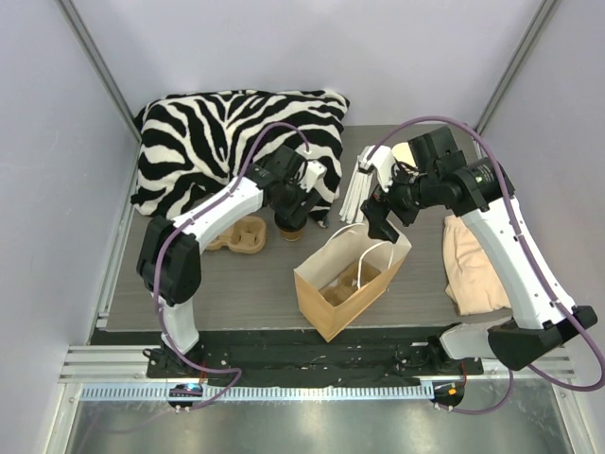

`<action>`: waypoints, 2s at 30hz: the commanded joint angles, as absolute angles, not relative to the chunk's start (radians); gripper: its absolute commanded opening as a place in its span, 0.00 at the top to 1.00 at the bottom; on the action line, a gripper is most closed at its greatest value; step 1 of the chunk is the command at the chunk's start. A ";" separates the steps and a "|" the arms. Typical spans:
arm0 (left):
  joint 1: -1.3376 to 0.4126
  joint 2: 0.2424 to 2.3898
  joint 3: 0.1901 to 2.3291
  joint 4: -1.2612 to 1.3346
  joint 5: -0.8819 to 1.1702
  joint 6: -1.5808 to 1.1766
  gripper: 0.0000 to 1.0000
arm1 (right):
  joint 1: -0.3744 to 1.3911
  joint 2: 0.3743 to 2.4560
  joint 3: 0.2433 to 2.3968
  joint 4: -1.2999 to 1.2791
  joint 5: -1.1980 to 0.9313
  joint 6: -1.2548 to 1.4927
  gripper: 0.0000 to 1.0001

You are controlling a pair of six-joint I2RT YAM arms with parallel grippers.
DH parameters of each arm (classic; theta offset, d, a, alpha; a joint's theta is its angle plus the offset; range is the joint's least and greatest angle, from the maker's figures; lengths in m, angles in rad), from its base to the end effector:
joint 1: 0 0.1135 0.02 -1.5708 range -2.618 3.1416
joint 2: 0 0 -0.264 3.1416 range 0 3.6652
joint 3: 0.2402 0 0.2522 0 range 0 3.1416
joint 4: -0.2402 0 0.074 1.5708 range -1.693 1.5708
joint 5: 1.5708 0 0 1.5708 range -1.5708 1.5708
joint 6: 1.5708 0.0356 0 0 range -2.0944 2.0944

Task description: Pack the takeout coffee

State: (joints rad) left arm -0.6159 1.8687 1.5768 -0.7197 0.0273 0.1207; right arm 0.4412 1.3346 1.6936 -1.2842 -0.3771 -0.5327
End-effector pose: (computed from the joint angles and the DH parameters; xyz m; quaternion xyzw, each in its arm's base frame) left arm 0.3321 -0.2362 0.2599 0.3495 0.8953 -0.0804 0.2643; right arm 0.2032 0.1105 0.4269 -0.4884 0.7954 0.1633 0.3194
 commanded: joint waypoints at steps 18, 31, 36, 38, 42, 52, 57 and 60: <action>-0.436 1.594 1.942 -0.994 0.414 0.146 0.71 | 0.376 1.299 1.667 -1.335 -0.370 -0.417 0.30; -0.437 1.413 1.997 -1.051 0.572 0.192 0.73 | 0.374 1.331 1.658 -1.224 -0.364 -0.457 0.94; -0.451 1.411 2.092 -1.150 0.696 0.293 0.73 | 0.374 1.402 1.764 -1.247 -0.443 -0.514 0.99; -0.481 1.414 2.135 -1.178 0.706 0.325 0.73 | 0.376 1.405 1.769 -1.252 -0.462 -0.551 0.99; -0.552 1.394 2.160 -1.197 0.681 0.400 0.73 | 0.399 1.404 1.790 -1.239 -0.469 -0.574 0.99; -0.623 1.376 2.175 -1.144 0.640 0.428 0.73 | 0.603 1.342 1.810 -1.256 -0.315 -0.565 0.99; -0.629 1.408 2.258 -1.176 0.635 0.443 0.73 | 0.611 1.347 1.815 -1.255 -0.252 -0.519 0.99; -0.630 1.423 2.301 -1.195 0.637 0.442 0.74 | 0.611 1.370 1.815 -1.252 -0.235 -0.479 0.99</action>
State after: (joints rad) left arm -0.6247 1.4136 2.2253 -1.1873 0.6361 0.4271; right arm 0.6094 1.3655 1.7805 -1.2720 -0.2955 -0.5358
